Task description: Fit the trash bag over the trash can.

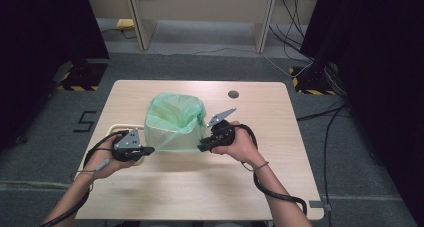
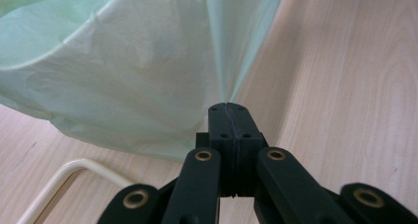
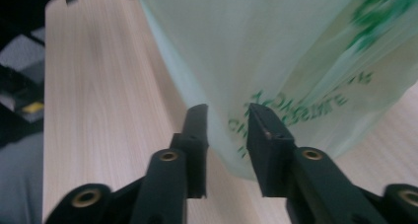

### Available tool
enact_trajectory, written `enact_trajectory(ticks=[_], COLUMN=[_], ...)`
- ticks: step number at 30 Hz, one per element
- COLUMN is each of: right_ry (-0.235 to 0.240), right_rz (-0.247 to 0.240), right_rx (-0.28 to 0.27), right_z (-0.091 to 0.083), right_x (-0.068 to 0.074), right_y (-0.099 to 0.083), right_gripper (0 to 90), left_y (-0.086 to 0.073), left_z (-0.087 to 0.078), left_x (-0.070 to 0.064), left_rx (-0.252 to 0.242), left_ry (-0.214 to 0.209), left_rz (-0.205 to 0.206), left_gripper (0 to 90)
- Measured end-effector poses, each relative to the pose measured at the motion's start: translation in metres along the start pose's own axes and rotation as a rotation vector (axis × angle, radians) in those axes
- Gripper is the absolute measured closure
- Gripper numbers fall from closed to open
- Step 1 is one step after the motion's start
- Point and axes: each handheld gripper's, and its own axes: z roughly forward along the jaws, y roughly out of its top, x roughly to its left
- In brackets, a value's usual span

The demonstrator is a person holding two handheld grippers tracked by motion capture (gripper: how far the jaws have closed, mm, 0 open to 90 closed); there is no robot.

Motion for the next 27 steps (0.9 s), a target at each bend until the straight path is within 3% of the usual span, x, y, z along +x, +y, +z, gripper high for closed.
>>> enact_trajectory(ticks=[5,11,17,20,23,27], right_ry=[-0.039,-0.115,-0.142,-0.155,-0.165,-0.169], right_rz=[0.036,0.048,0.055,0.065,0.072,0.083], right_rx=[-0.104,-0.158,-0.175,-0.190,-0.192,-0.192], right_z=[-0.020,-0.030,-0.028,-0.028,-0.028,-0.031], right_x=[-0.006,-0.009,-0.008,-0.008,-0.009,-0.008], right_y=[0.008,0.018,0.024,0.024,0.022,0.016], right_gripper=[60.8,59.3,58.0,57.0,55.4,54.4], left_y=[0.006,0.021,0.042,0.054,0.068,0.086], left_z=[-0.010,-0.024,-0.026,-0.022,-0.016,-0.005], left_x=[-0.002,0.002,0.016,0.025,0.034,0.043], left_rx=[-0.078,-0.183,-0.249,-0.252,-0.258,-0.234], left_ry=[0.011,0.046,0.061,0.083,0.081,0.078], left_rz=[-0.035,-0.120,-0.195,-0.189,-0.204,-0.187], left_gripper=[70.6,52.7,48.4,47.6,46.9,47.7])
